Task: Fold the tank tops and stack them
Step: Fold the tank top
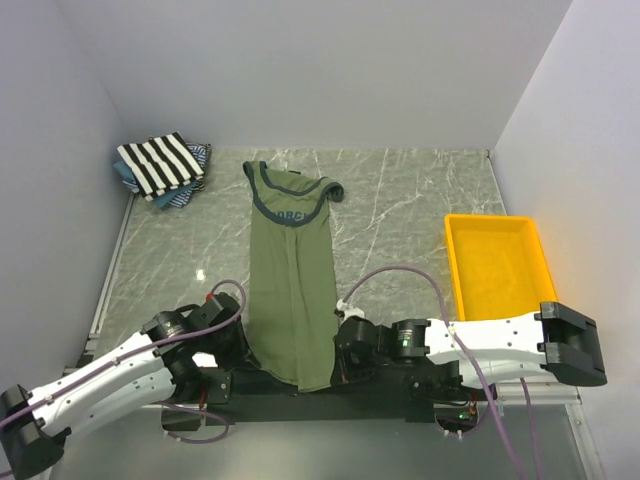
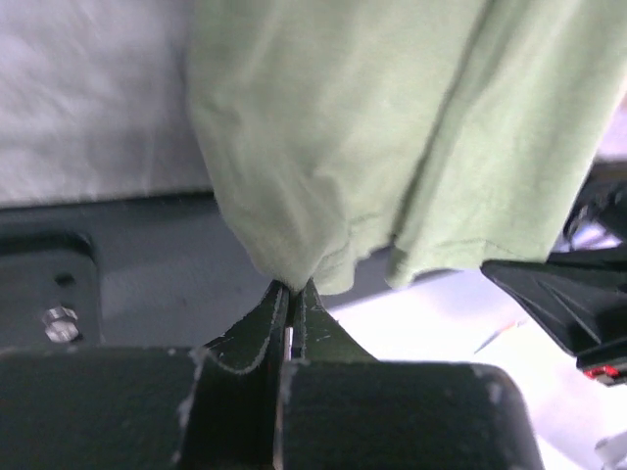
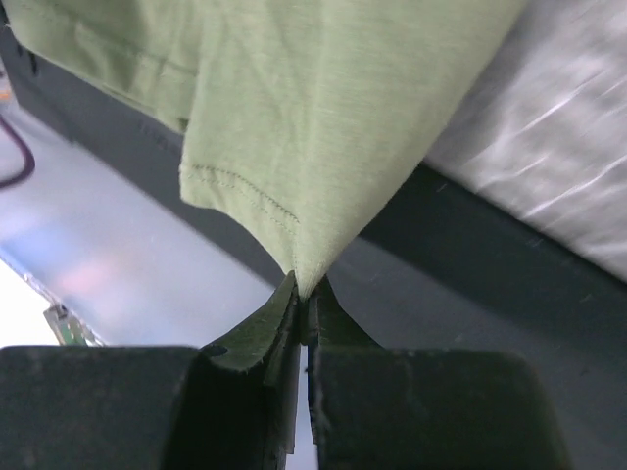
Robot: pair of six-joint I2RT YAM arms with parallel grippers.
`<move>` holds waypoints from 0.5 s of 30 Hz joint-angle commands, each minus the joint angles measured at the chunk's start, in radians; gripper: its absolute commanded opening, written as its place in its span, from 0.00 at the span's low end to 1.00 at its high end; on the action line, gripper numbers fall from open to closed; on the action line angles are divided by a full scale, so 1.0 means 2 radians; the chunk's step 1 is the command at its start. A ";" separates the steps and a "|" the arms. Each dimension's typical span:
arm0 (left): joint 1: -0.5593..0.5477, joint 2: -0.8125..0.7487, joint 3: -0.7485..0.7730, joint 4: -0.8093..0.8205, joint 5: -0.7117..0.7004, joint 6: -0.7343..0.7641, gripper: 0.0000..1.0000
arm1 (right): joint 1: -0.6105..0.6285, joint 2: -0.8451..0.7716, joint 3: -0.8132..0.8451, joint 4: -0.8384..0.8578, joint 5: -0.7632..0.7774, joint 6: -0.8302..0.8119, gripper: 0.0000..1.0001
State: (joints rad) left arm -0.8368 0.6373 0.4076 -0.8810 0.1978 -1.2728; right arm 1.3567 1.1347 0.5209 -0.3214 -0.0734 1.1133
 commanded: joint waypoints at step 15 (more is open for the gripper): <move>0.089 0.122 0.144 0.067 -0.034 0.098 0.01 | -0.142 0.046 0.170 -0.087 0.054 -0.129 0.00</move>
State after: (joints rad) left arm -0.7452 0.8257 0.6304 -0.8616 0.1341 -1.2118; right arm 1.1572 1.1881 0.7563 -0.4782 -0.0273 0.9871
